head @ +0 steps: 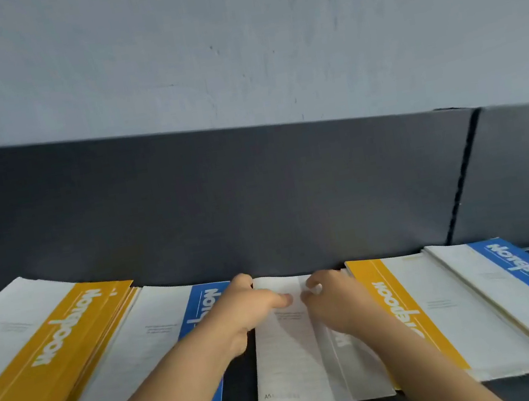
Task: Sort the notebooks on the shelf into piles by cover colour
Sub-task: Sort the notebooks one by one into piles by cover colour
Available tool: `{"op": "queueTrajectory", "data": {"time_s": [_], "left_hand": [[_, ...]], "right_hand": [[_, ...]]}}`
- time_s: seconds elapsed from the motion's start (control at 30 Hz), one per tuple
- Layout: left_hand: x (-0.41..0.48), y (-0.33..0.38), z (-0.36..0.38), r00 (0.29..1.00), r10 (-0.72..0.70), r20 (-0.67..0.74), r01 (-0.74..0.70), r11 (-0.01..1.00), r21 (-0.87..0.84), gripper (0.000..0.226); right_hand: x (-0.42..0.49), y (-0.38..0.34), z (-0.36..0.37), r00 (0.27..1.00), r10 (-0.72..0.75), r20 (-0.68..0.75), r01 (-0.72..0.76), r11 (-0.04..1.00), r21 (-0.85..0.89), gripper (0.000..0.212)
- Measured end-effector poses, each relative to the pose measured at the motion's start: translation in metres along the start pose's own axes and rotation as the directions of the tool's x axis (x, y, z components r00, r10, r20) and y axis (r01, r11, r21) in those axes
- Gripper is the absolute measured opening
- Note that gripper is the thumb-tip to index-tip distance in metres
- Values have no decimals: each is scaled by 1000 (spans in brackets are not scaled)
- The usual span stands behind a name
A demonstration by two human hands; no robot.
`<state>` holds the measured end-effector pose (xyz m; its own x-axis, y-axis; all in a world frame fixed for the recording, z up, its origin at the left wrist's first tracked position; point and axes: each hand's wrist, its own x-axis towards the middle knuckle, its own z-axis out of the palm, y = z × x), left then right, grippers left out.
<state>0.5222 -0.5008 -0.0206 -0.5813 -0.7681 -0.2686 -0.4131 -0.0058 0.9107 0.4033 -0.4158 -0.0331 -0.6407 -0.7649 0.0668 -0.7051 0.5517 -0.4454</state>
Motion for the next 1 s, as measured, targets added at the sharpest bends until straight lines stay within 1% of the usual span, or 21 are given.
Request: {"op": "queueTrajectory", "data": {"time_s": [0.03,0.07,0.1,0.13,0.17,0.23,0.3,0.4,0.53,0.6,0.63,0.7,0.77,0.8,0.83,0.87,0.93,1.0], "left_hand": [[4,-3,-2,1000,-20,-8,19,998,-59,46],[5,-5,-3,999,-41,6,42,993,-112,56],[3,-5,-3,997,-54,50,61,986,-157,60],[0,-6,-2,993,-51,105,69,982,-173,52],[-1,-8,0,989,-44,143,64,989,-134,43],[-3,-10,6,986,-3,165,15,997,-72,37],[-4,-8,7,990,63,124,-57,997,-54,37],[-9,1,-5,989,145,38,-141,986,-87,32],[-26,13,-42,968,249,-31,-251,962,-105,26],[-37,14,-74,962,270,-30,-271,958,-97,17],[-43,12,-94,962,273,-21,-274,957,-92,16],[-56,4,-142,966,258,-5,-258,964,-57,31],[-69,-7,-198,969,244,-32,-244,970,9,47],[-73,-15,-228,969,243,-50,-241,969,45,51],[-79,-22,-257,967,244,-66,-239,968,81,55],[-82,-31,-287,965,251,-83,-241,964,113,59],[-87,-47,-340,958,262,-119,-242,957,157,64],[-90,-61,-385,951,268,-157,-240,954,180,62]], "right_hand": [[2,0,0,1000,-6,1,6,1000,25,27],[2,0,0,1000,-4,7,4,999,43,29],[2,0,0,1000,-7,14,6,999,49,30],[2,1,0,1000,-13,26,12,999,49,31],[1,2,1,999,-18,37,16,998,55,31],[-2,0,0,999,-8,48,4,996,93,33],[-6,-3,-4,1000,1,4,-1,990,141,38],[-9,-6,-7,996,12,-84,2,987,162,57],[-26,-35,-16,990,31,-137,25,922,387,57],[-37,-63,-17,991,15,-134,47,893,448,57],[-44,-81,-15,993,2,-116,53,880,471,56],[-59,-123,-9,997,-40,-58,66,834,548,47],[-73,-169,2,994,-103,35,55,757,651,18],[-79,-196,9,988,-137,72,51,728,684,11],[-82,-222,17,981,-174,88,65,716,695,14],[-84,-249,27,977,-196,89,84,726,682,17],[-86,-302,48,974,-224,41,152,773,616,20],[-83,-347,70,966,-256,-42,244,844,477,13]]}}
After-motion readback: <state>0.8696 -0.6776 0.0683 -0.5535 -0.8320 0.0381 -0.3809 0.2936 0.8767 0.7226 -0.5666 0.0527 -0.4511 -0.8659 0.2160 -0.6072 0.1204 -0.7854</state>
